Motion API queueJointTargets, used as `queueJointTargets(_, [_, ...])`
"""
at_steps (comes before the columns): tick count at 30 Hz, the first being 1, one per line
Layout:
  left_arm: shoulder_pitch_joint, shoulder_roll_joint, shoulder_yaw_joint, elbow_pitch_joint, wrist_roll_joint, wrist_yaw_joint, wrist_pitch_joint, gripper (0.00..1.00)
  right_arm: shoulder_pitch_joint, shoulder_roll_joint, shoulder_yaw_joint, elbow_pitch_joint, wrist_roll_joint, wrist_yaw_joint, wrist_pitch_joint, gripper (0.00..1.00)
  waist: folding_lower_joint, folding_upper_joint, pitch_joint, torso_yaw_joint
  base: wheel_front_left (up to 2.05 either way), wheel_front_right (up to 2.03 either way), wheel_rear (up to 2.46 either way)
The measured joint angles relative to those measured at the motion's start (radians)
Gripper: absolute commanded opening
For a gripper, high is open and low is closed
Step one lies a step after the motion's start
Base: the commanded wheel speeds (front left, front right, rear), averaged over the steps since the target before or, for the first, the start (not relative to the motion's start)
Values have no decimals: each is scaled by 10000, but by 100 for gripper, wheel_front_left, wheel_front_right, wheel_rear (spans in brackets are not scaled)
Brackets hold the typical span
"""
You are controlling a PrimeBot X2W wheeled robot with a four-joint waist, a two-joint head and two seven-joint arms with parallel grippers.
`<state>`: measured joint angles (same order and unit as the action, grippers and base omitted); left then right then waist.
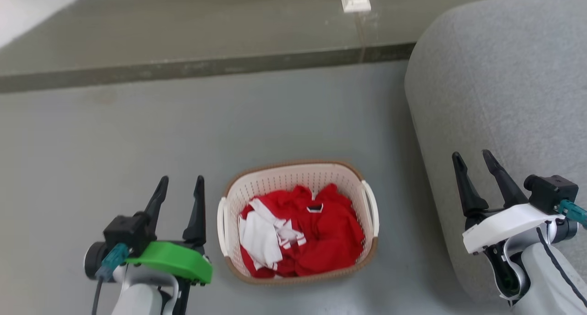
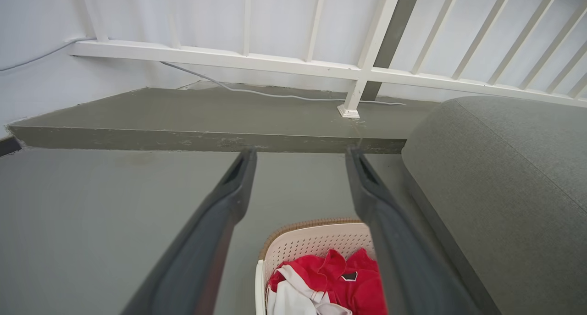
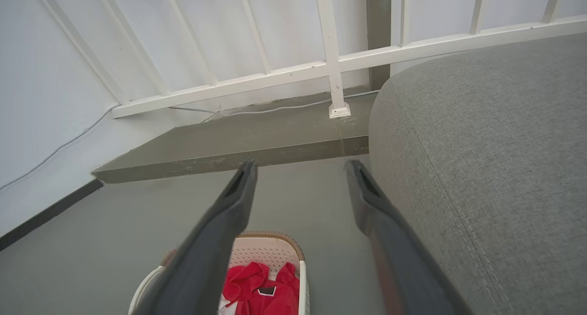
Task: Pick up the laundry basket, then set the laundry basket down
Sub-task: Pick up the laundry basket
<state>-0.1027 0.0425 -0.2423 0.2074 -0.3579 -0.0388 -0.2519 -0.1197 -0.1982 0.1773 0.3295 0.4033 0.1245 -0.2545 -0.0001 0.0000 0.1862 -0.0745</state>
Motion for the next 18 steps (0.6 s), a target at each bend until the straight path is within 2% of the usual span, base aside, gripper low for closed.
queueJointTargets(18, [-2102, -12, -694, 2130, -267, 142, 29, 100, -1880, -173, 779, 1567, 830, 0, 0, 100, 1, 0, 2281, 90, 0, 0, 0])
